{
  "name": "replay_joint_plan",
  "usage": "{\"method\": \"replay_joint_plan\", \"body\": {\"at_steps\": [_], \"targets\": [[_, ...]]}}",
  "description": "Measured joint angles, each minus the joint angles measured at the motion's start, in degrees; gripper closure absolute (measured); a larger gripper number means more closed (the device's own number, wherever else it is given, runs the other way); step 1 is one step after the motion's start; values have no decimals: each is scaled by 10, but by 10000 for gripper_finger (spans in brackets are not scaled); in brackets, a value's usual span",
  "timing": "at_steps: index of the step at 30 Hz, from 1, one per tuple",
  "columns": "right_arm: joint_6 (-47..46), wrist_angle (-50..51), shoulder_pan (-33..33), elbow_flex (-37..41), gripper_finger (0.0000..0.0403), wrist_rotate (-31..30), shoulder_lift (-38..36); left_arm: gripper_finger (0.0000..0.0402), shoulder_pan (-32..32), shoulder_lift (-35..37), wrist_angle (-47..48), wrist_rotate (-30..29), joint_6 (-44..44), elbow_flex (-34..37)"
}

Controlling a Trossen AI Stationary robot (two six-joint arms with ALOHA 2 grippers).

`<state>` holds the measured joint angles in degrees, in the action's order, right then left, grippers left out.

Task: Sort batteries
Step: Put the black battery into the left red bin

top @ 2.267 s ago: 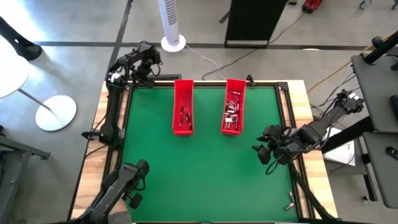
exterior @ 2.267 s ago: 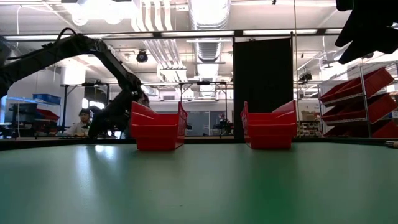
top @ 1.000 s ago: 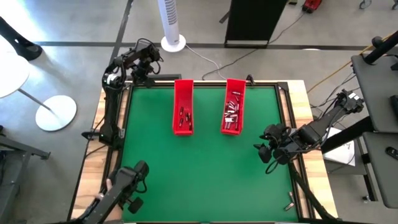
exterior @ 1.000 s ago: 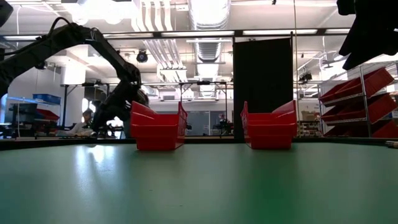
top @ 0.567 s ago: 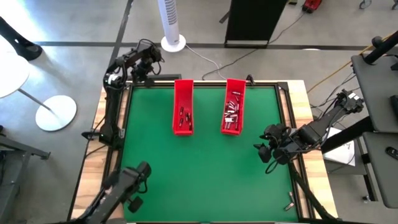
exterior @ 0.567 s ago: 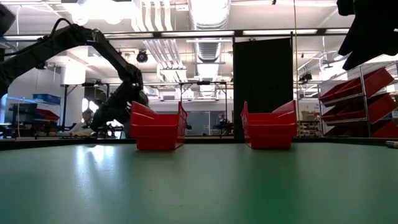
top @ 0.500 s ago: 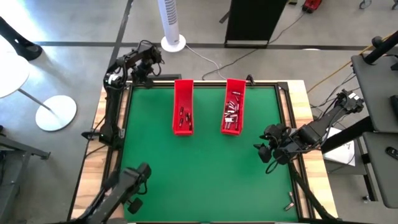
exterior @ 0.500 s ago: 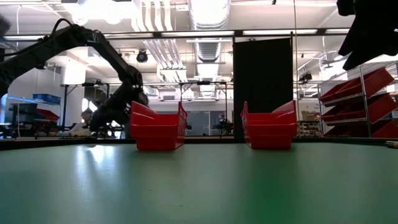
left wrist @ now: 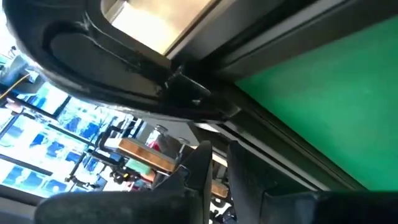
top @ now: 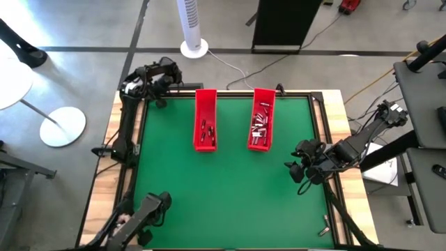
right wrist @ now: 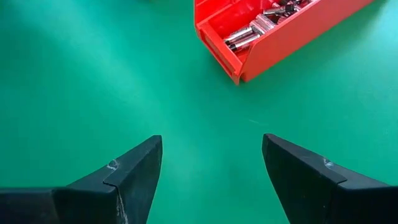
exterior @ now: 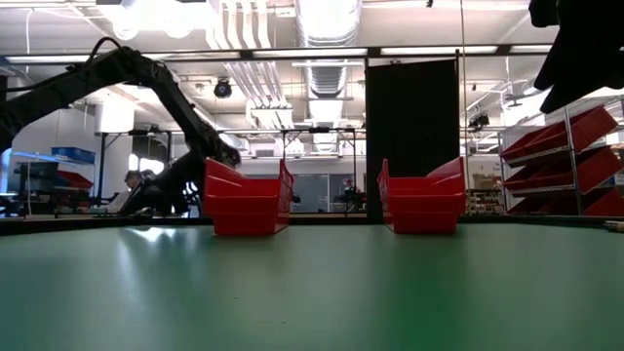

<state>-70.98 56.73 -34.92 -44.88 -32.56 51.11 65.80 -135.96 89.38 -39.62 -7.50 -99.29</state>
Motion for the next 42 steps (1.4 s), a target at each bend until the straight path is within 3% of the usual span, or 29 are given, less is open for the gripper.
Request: {"method": "replay_joint_plan", "body": {"at_steps": [4, 10, 21, 24, 35, 42], "targets": [[0, 0, 0, 0, 139, 0, 0, 370, -6, -3, -3, 9, -24, -2], [-2, 0, 0, 0, 148, 0, 0, 363, -13, -1, -35, 108, -52, -6], [-4, 0, 0, 0, 135, 9, 0, 301, -12, -3, 5, 106, -62, -4], [0, 0, 0, 0, 133, 9, 0, 282, -12, -3, 3, 132, -72, -4], [0, 1, 0, 0, 143, 9, 0, 264, -11, -4, -26, 61, -70, -8], [-1, 1, 0, 0, 129, 9, 0, 274, -10, -6, -23, 68, -72, -24]]}}
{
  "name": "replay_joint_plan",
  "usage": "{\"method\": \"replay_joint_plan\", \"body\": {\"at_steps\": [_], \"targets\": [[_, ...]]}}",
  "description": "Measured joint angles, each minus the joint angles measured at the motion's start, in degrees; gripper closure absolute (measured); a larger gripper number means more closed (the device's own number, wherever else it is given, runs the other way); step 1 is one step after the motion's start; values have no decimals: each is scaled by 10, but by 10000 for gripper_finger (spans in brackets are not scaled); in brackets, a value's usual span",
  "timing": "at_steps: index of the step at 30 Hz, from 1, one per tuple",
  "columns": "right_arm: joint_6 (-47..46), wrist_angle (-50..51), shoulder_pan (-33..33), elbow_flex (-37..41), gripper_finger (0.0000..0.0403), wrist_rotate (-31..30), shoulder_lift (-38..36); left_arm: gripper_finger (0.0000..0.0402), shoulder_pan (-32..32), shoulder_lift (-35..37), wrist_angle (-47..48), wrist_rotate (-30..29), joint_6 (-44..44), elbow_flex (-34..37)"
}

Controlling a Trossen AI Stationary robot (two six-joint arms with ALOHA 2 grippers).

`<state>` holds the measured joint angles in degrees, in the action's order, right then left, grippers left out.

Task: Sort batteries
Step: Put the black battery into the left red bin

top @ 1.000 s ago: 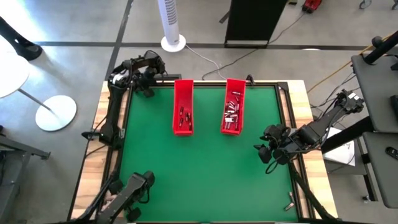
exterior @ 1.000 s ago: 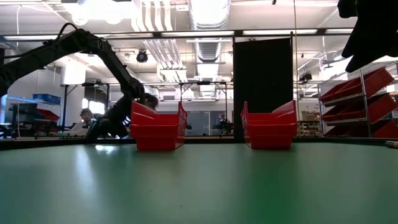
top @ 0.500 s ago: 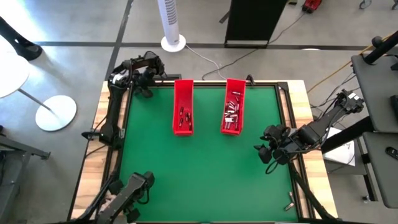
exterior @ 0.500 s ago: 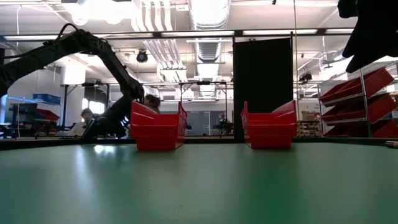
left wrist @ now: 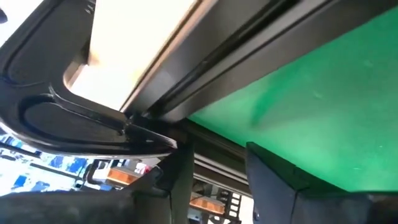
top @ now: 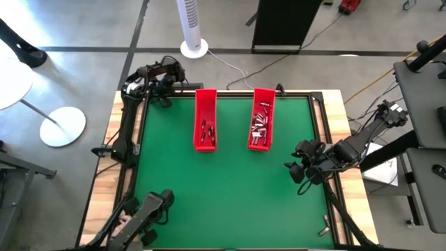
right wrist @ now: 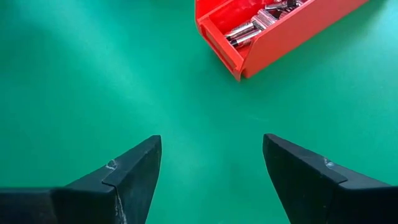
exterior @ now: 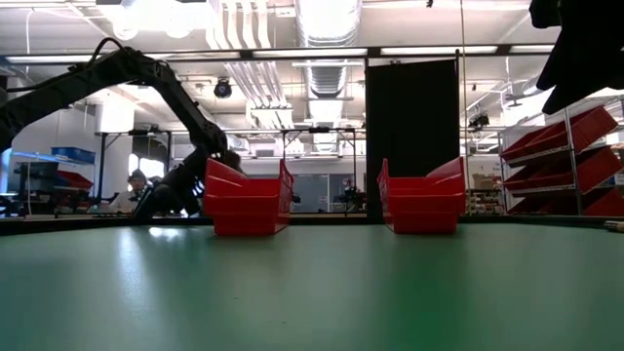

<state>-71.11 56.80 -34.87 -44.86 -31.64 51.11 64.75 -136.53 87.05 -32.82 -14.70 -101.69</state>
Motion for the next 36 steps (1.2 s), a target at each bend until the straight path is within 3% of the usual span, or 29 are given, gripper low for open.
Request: {"method": "replay_joint_plan", "body": {"at_steps": [16, 22, 36], "targets": [[5, 1, 0, 0, 129, -14, 0, 283, -9, 0, 16, -13, -8, -28], [1, 2, 0, 0, 126, -14, 0, 284, -10, 0, 18, -171, -33, -28], [4, 5, 0, 0, 129, -9, 0, 284, 4, 0, 15, -187, -43, -27]]}}
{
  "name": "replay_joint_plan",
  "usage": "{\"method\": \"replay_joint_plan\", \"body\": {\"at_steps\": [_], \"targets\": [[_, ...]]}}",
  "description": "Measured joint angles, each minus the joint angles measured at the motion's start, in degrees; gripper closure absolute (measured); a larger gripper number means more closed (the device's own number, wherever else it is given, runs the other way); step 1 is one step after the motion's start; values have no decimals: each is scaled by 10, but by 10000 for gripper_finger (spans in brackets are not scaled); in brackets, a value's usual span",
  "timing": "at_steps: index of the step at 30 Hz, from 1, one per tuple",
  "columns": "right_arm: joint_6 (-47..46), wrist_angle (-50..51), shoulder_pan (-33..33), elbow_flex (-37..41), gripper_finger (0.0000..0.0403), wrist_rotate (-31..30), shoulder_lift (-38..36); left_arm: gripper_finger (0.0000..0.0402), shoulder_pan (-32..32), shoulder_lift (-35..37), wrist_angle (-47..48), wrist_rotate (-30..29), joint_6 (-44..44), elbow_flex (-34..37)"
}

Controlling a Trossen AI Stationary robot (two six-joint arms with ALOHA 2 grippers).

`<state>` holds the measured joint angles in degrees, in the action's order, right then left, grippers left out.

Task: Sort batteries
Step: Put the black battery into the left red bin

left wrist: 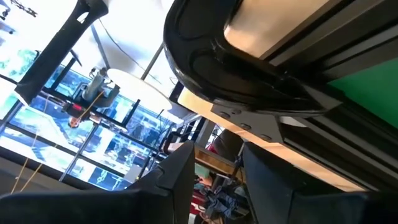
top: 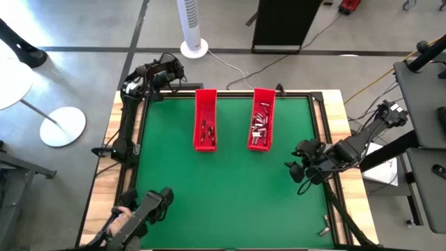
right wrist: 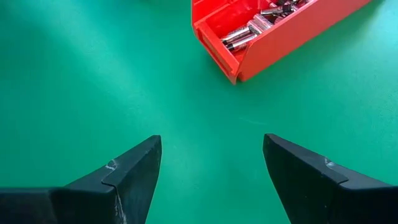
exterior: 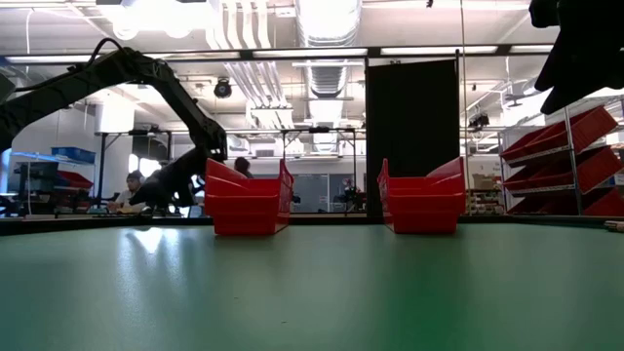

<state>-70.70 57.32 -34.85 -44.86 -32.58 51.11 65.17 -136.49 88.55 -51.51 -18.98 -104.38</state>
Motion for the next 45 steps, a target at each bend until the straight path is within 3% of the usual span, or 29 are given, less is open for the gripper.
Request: {"method": "replay_joint_plan", "body": {"at_steps": [12, 14, 19, 22, 26, 29, 45], "targets": [[-7, 12, 0, 0, 123, 0, 0, 284, -9, 0, 0, 33, 3, 0], [-7, 12, 0, 0, 126, 0, 0, 283, -16, 0, 0, 63, 8, 0], [-7, 12, 0, 0, 129, 11, 0, 283, -22, 0, 6, 220, 28, 9], [-7, 12, 0, 0, 125, 16, 0, 283, -22, 2, 15, 235, 48, 35], [-7, 11, 0, 0, 119, 26, 0, 283, -21, 19, 14, 297, 59, 103], [-7, 12, 0, 0, 117, 27, 0, 283, -20, 27, 10, 285, 58, 165], [-9, 7, 0, 0, 124, 27, 0, 283, -18, 74, 2, 263, 62, 172]]}}
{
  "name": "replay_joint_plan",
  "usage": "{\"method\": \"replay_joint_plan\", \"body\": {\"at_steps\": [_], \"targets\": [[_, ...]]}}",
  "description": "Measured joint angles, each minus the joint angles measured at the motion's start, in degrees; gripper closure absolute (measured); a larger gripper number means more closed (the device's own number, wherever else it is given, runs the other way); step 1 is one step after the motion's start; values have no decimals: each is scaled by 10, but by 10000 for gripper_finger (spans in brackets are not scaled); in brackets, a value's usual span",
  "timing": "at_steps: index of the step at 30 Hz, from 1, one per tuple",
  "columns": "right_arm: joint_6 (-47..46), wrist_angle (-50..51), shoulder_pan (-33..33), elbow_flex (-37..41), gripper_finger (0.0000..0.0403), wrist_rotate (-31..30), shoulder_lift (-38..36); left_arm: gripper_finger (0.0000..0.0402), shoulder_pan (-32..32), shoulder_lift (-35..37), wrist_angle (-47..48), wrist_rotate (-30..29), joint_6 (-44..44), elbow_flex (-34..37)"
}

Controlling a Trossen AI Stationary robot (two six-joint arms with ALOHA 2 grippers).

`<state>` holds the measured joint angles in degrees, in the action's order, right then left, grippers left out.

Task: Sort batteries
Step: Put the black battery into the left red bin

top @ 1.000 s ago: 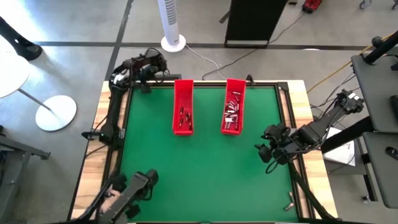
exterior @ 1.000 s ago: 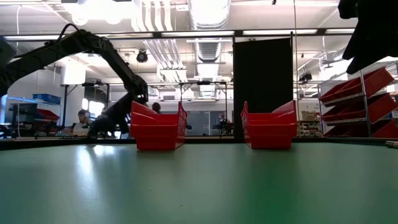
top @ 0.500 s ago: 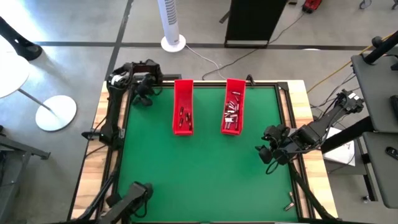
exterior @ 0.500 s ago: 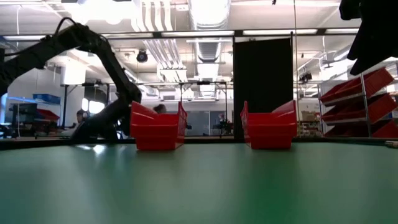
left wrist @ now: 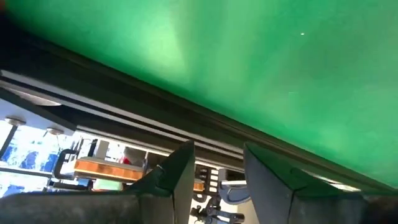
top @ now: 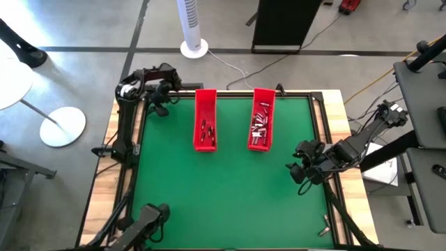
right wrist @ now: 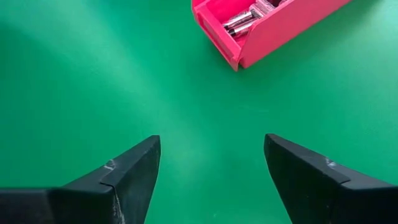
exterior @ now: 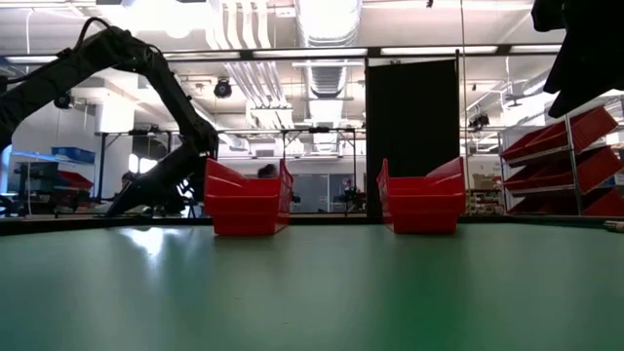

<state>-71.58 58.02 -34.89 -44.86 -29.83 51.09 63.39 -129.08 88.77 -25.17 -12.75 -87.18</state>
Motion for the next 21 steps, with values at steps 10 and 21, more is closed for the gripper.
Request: {"method": "replay_joint_plan", "body": {"at_steps": [10, 21], "targets": [[1, 0, 0, 0, 123, 1, 0, 273, -1, 4, -47, 48, 11, 0], [0, 0, -1, 0, 122, 3, 0, 274, 4, 53, -143, 202, -3, 0]]}}
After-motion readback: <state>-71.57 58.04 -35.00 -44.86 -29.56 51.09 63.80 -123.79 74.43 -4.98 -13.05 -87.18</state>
